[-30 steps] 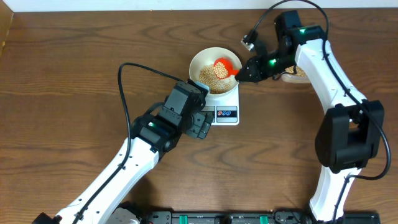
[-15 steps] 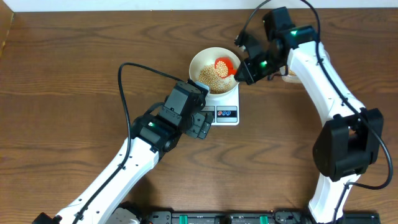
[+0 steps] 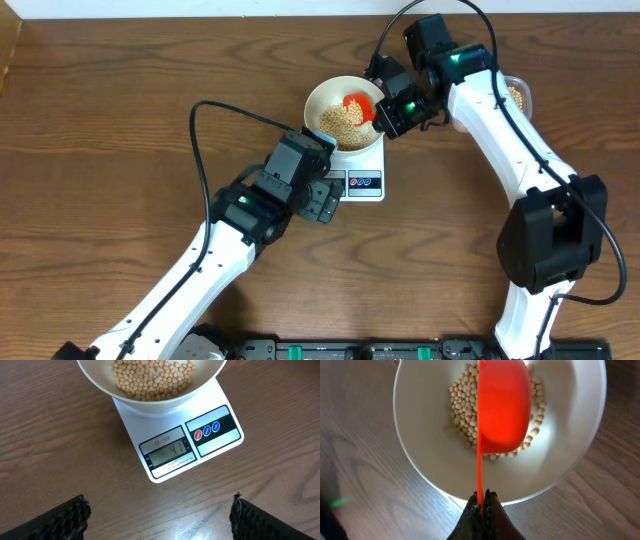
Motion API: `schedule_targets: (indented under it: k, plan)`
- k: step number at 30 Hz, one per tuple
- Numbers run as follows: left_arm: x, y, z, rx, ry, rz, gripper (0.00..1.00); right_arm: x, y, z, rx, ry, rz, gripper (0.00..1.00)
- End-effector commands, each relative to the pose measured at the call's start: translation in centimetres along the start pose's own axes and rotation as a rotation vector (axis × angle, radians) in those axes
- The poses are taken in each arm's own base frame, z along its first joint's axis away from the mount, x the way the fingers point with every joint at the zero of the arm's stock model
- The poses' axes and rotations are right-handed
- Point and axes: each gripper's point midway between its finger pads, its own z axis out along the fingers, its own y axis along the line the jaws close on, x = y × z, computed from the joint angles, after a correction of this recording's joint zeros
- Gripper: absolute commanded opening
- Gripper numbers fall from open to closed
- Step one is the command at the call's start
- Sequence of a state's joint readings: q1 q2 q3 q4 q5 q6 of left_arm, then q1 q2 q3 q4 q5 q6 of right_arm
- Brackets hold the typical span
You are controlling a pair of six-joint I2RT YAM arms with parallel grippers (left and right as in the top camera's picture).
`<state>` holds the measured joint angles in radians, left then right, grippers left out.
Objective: Scoop item into bowl and weigh 50g on scale
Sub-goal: 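Tilt the red scoop to add a few soybeans into the bowl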
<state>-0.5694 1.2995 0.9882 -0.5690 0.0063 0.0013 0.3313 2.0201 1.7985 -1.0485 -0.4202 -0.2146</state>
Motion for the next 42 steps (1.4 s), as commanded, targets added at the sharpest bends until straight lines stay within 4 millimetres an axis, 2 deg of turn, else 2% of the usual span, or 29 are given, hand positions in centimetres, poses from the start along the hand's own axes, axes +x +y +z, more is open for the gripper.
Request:
schedule_targets:
  k: [1,7,15,20,25,42]
  plan:
    - [-0.1,0.0,-0.2,0.007,-0.007,0.01,0.92,-1.3,0.6,-1.9,0.028,-0.055,-0.023,0.01]
    - [-0.1,0.0,-0.2,0.007,-0.007,0.01,0.92,-1.4,0.7,-1.9,0.022,-0.059,0.002,0.01]
    - [-0.1,0.0,-0.2,0.007,-0.007,0.01,0.92,-2.8,2.4,-3.2,-0.181,-0.142,0.067,0.01]
    - [-0.1,0.0,-0.2,0.007,-0.007,0.01,0.92,-3.0,2.5,-4.1,-0.266,-0.172,0.089,0.01]
    - [-0.1,0.0,-0.2,0.007,-0.007,0.01,0.92,-2.9,1.9,-4.5,-0.266,-0.177,0.106,0.01]
    - [-0.1,0.0,-0.2,0.007,-0.007,0.01,0.92,-2.9,1.8,-4.4,-0.26,-0.176,0.105,0.01]
